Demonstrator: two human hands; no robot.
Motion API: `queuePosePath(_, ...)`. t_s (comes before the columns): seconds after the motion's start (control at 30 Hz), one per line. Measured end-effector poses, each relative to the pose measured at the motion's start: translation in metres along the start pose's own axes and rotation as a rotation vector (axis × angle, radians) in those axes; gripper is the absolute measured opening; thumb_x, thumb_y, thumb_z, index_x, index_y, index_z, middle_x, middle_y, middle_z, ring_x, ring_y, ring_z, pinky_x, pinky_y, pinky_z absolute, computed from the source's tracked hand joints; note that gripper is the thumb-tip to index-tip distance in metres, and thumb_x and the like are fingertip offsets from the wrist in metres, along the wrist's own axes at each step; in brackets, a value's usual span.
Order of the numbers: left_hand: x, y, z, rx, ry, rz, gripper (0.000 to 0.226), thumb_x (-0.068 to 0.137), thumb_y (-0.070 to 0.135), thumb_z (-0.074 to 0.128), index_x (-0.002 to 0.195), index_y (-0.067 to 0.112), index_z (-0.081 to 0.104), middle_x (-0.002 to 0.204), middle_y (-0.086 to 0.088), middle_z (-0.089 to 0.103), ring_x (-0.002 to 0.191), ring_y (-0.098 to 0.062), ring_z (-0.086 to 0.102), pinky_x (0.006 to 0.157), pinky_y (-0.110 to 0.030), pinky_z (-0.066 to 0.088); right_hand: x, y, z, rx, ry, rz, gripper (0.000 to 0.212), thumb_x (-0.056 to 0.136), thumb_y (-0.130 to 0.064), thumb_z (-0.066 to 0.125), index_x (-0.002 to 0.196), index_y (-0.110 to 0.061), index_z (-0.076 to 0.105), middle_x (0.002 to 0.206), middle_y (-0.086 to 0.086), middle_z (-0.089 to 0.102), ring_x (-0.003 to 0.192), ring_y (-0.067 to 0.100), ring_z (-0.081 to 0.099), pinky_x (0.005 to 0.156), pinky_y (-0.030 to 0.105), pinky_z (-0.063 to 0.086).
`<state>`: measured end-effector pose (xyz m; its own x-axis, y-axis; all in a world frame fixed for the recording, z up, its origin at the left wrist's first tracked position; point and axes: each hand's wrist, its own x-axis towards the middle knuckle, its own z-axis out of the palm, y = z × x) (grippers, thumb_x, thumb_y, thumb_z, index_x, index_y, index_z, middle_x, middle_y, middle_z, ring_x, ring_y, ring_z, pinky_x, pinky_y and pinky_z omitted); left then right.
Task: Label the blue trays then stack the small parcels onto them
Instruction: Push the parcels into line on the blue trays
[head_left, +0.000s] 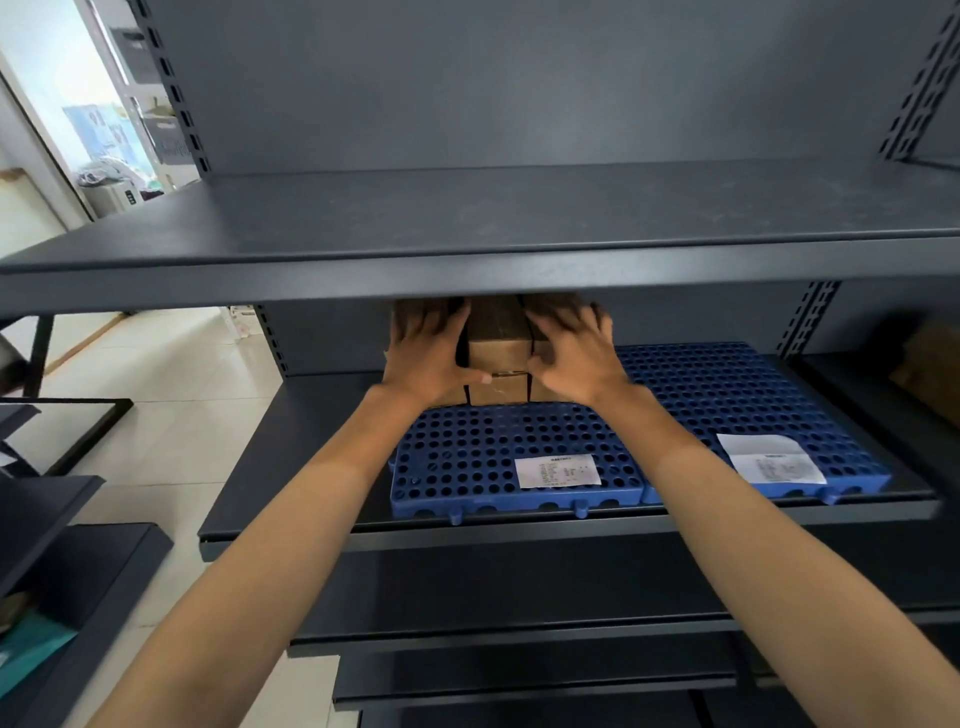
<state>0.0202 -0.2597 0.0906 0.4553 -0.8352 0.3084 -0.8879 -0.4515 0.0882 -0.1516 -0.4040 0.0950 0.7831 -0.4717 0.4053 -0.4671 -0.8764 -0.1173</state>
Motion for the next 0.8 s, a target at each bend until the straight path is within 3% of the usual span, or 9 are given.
queuePosePath(0.1, -0.005, 0.006, 0.010, 0.075, -0.021, 0.029, 0.106, 0.070, 0.070, 0.065, 0.153, 0.028, 0.013, 0.155, -0.011, 0.029, 0.142, -0.035, 0.024, 0.117, -0.051, 0.015, -0.002, -0.006, 0.009, -0.049, -0.078, -0.035, 0.075, 0.079, -0.044, 0.055, 0.149, -0.029, 0.030, 0.149, 0.006, 0.041, 0.136, 0.031, 0.029, 0.110, 0.044, 0.023)
queuePosePath(0.2, -0.005, 0.010, 0.019, 0.111, 0.061, 0.118, 0.100, 0.071, 0.059, 0.073, 0.151, 0.025, 0.023, 0.153, -0.009, 0.035, 0.139, -0.032, 0.031, 0.114, -0.046, 0.023, -0.004, -0.009, 0.017, -0.058, -0.089, -0.054, 0.078, 0.079, -0.045, 0.058, 0.150, -0.027, 0.029, 0.151, 0.008, 0.038, 0.139, 0.033, 0.029, 0.114, 0.045, 0.022)
queuePosePath(0.5, -0.007, 0.004, 0.037, 0.200, 0.163, 0.190, 0.097, 0.059, 0.021, 0.085, 0.144, 0.016, 0.037, 0.144, -0.013, 0.047, 0.128, -0.035, 0.047, 0.106, -0.048, 0.037, -0.007, -0.002, 0.038, -0.172, -0.022, -0.113, 0.090, 0.072, -0.047, 0.072, 0.147, -0.022, 0.029, 0.144, 0.014, 0.042, 0.136, 0.036, 0.033, 0.113, 0.050, 0.024)
queuePosePath(0.67, -0.005, 0.002, 0.036, 0.198, 0.181, 0.222, 0.098, 0.053, 0.025, 0.090, 0.140, 0.015, 0.045, 0.140, -0.012, 0.053, 0.126, -0.033, 0.051, 0.104, -0.047, 0.039, -0.007, -0.001, 0.039, -0.249, -0.015, -0.119, 0.093, 0.065, -0.014, 0.078, 0.146, -0.017, 0.033, 0.135, 0.017, 0.048, 0.128, 0.039, 0.042, 0.109, 0.050, 0.030)
queuePosePath(0.8, -0.003, 0.003, 0.028, 0.222, 0.151, 0.217, 0.099, 0.057, 0.029, 0.088, 0.143, 0.016, 0.040, 0.141, -0.012, 0.050, 0.127, -0.033, 0.049, 0.103, -0.046, 0.039, -0.005, -0.001, 0.036, -0.291, 0.015, -0.135, 0.091, 0.061, -0.009, 0.079, 0.142, -0.017, 0.038, 0.126, 0.015, 0.055, 0.118, 0.037, 0.050, 0.102, 0.047, 0.039)
